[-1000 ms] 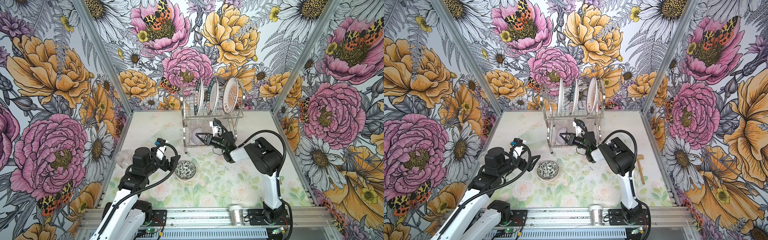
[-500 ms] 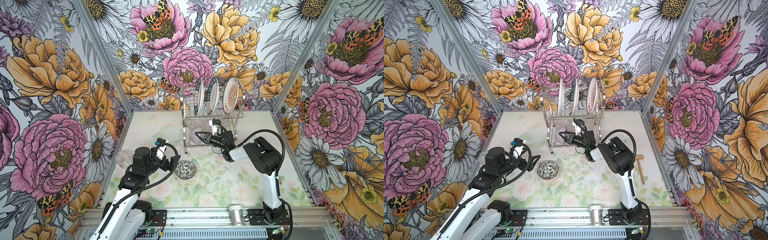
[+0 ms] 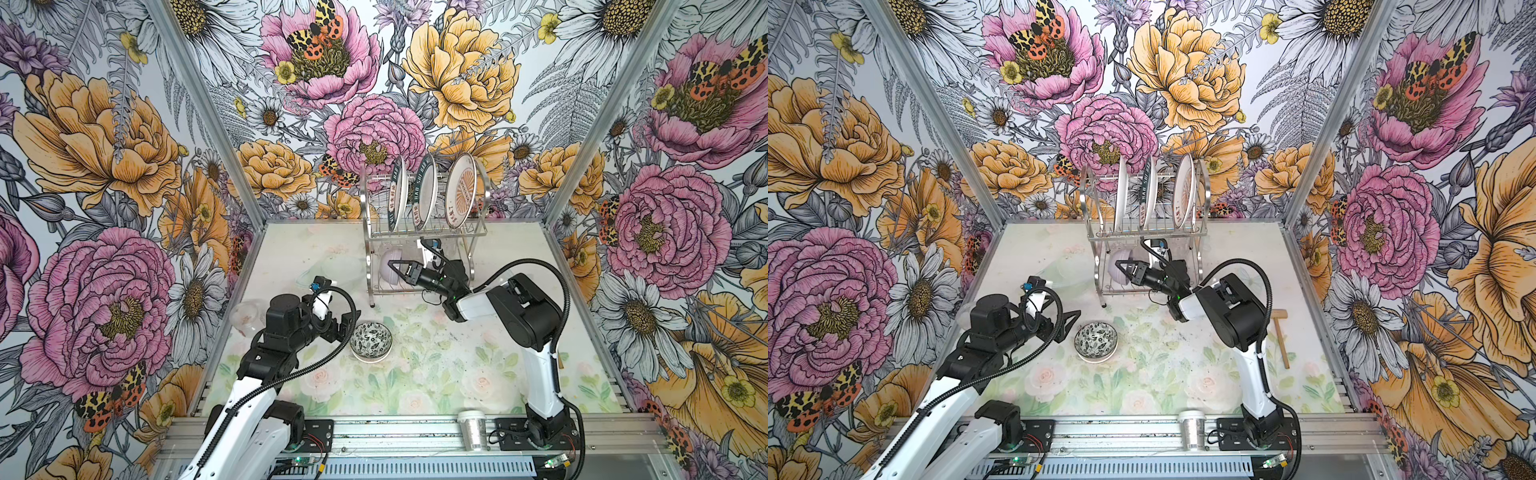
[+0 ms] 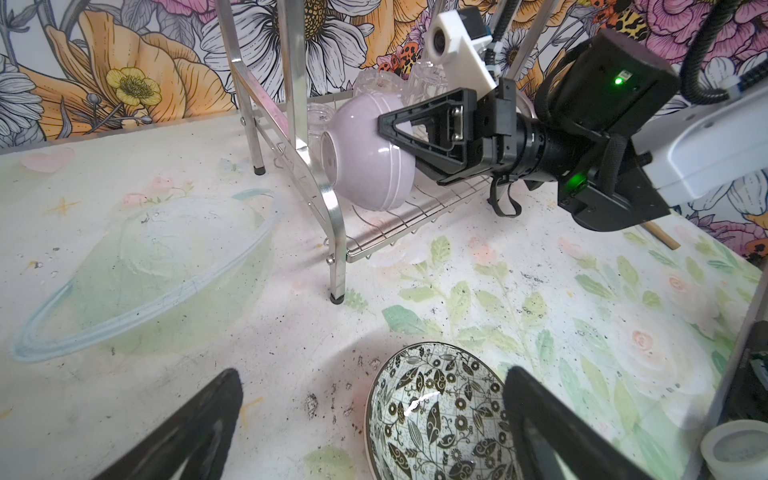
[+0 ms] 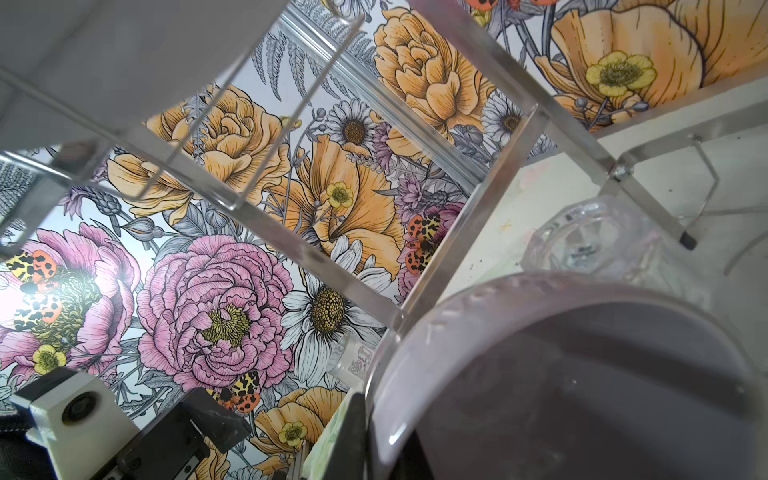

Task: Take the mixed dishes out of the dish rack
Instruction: 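Lift the lavender bowl up and out of the rack with the right gripper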

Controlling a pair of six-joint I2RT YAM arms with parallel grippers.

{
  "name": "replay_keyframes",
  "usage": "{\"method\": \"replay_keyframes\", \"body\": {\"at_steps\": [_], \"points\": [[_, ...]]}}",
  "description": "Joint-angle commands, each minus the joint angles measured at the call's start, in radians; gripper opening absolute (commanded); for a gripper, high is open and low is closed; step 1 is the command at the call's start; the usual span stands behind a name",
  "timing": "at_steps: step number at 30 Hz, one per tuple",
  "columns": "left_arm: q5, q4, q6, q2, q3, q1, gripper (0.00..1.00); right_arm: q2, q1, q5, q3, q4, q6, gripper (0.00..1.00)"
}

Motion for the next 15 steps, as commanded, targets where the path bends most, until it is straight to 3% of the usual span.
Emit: {"method": "replay_keyframes", "body": {"at_steps": [1,15], "points": [[-0.015,-0.004,0.014,-0.003,-0.006,-0.002,0.99,-0.039,0.0,0.019,0.044,0.158,0.002,0.06],[-0.01,0.001,0.0,-0.013,-0.003,0.001,0.99,-0.134,0.024,0.07,-0.067,0.158,-0.06,0.0]]}}
